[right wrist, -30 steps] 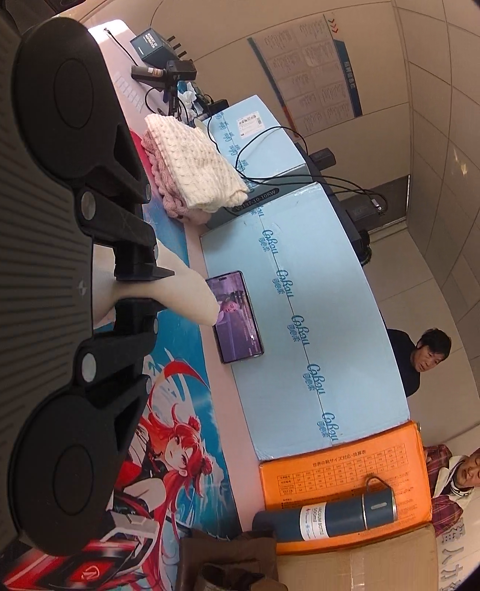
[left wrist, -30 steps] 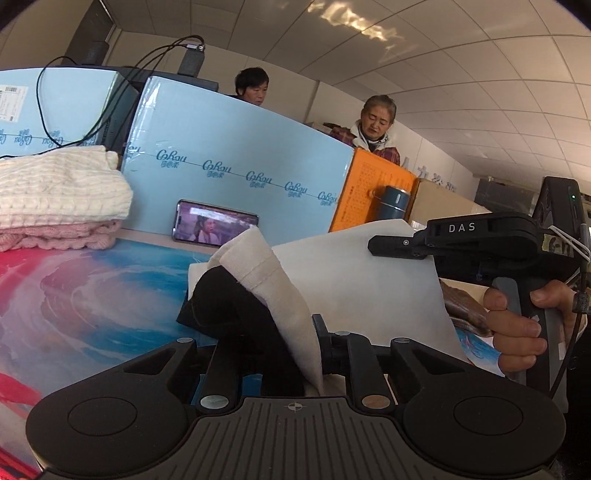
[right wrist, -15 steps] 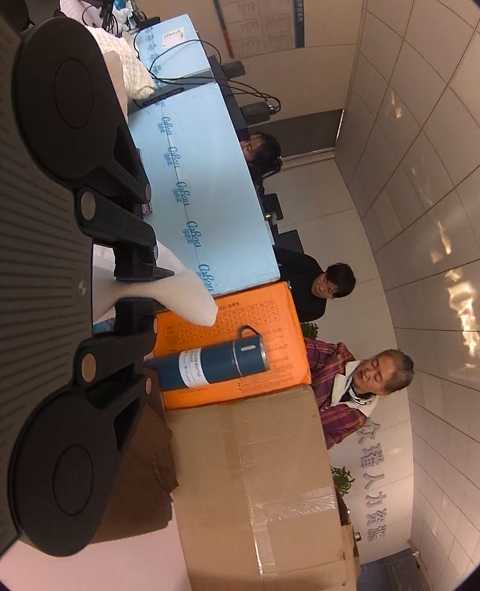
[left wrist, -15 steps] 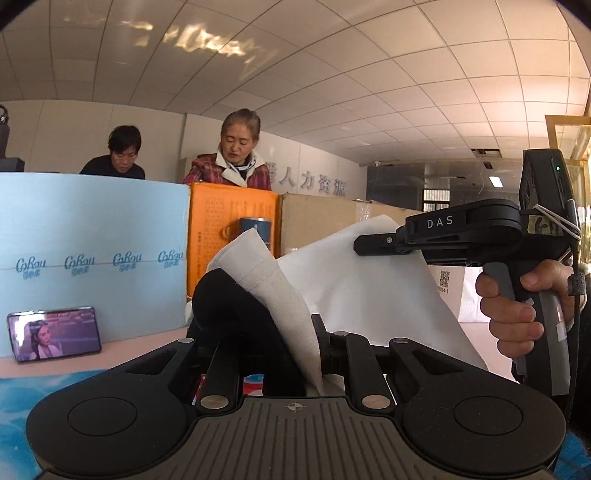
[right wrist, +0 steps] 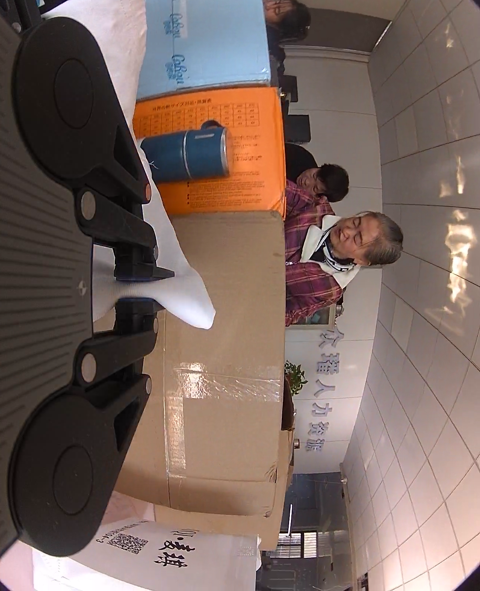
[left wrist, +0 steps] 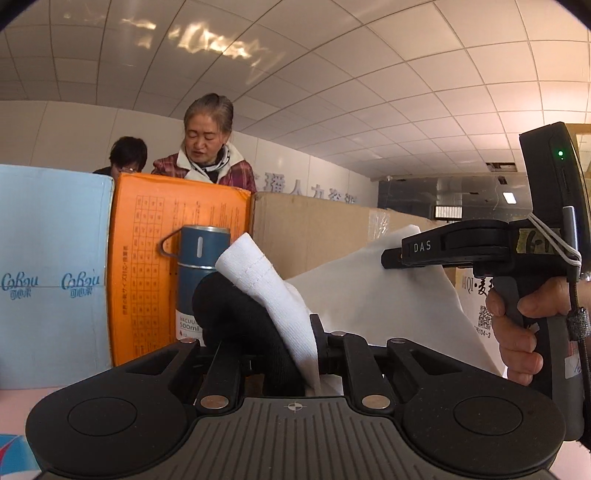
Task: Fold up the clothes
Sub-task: 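Grasp the folded white shirt with both grippers and lift it, then place the folded shirt on the brown leather jacket and open both grippers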
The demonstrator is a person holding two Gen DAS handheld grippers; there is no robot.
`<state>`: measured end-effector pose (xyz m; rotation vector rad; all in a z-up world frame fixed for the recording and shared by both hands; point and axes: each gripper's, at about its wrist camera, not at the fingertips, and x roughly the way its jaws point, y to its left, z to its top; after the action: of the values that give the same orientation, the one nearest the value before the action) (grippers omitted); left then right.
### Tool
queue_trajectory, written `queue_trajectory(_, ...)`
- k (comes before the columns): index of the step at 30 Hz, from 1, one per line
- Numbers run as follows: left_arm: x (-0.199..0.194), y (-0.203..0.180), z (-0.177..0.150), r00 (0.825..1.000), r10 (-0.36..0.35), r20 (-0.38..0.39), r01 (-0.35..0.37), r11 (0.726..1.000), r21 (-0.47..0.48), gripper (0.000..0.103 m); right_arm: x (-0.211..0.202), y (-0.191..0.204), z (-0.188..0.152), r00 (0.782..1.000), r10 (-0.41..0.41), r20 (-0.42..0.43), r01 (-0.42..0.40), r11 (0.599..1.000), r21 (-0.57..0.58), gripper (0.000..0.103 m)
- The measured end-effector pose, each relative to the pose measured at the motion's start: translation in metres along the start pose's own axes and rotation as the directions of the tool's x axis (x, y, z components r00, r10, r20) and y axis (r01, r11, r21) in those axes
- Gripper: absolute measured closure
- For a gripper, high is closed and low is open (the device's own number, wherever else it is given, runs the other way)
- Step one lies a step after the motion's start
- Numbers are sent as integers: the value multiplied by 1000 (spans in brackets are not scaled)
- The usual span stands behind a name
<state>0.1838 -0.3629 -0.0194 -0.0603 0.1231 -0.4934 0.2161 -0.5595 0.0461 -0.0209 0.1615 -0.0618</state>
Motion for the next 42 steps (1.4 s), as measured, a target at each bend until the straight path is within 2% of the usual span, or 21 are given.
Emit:
queue_trajectory(4, 24, -11, -28, 990, 17, -142, -24, 998, -51, 88, 44, -11, -35, 993, -64, -95, 55, 994, -99, 96)
queue_trajectory(7, 31, -6, -45, 975, 21, -219, -48, 992, -119, 80, 66, -16, -65, 979, -129, -157, 107, 984, -144, 96)
queue_trajectory(9, 30, 2, -48, 965, 30, -259, -77, 981, -175, 64, 76, -16, -81, 967, -171, -189, 144, 979, -147, 96)
queue_trajectory(11, 28, 12, -44, 963, 53, -263, -121, 960, -251, 22, 84, -17, -90, 953, -208, -219, 178, 972, -151, 91)
queue_trajectory(12, 23, 15, -45, 965, 62, -253, -133, 953, -272, 18, 87, -17, -93, 946, -225, -233, 193, 969, -154, 83)
queue_trajectory(13, 20, 16, -45, 964, 78, -253, -148, 951, -272, 17, 89, -17, -96, 938, -241, -247, 207, 966, -157, 70)
queue_trajectory(15, 20, 19, -44, 957, 112, -268, -183, 949, -256, 13, 94, -17, -101, 924, -272, -270, 235, 958, -162, 56)
queue_trajectory(18, 31, 24, -45, 933, 142, -330, -225, 948, -227, 7, 88, -15, -100, 922, -299, -247, 266, 951, -158, 40)
queue_trajectory(19, 31, 26, -45, 931, 138, -337, -226, 945, -236, 7, 82, -14, -98, 923, -311, -227, 282, 948, -149, 31)
queue_trajectory(21, 27, 29, -42, 936, 126, -329, -213, 947, -242, 7, 68, -12, -91, 927, -322, -190, 303, 945, -122, 22)
queue_trajectory(26, 7, 24, -32, 951, 127, -283, -177, 971, -159, 6, 11, 4, -79, 951, -290, -110, 288, 957, -34, 11)
queue_trajectory(29, -11, 20, -26, 962, 122, -244, -150, 984, -98, 3, -25, 25, -77, 959, -268, -92, 269, 963, -2, 4)
queue_trajectory(34, -43, 26, -17, 977, 96, -189, -101, 995, -14, 1, -72, 58, -83, 946, -289, -150, 299, 953, 55, 1)
queue_trajectory(39, -76, 47, -15, 985, 97, -143, -96, 995, 13, 0, -110, 85, -100, 931, -287, -225, 326, 931, 163, 1)
queue_trajectory(42, -95, 58, -19, 989, 93, -113, -89, 995, 35, 0, -126, 102, -111, 925, -295, -240, 348, 911, 220, 1)
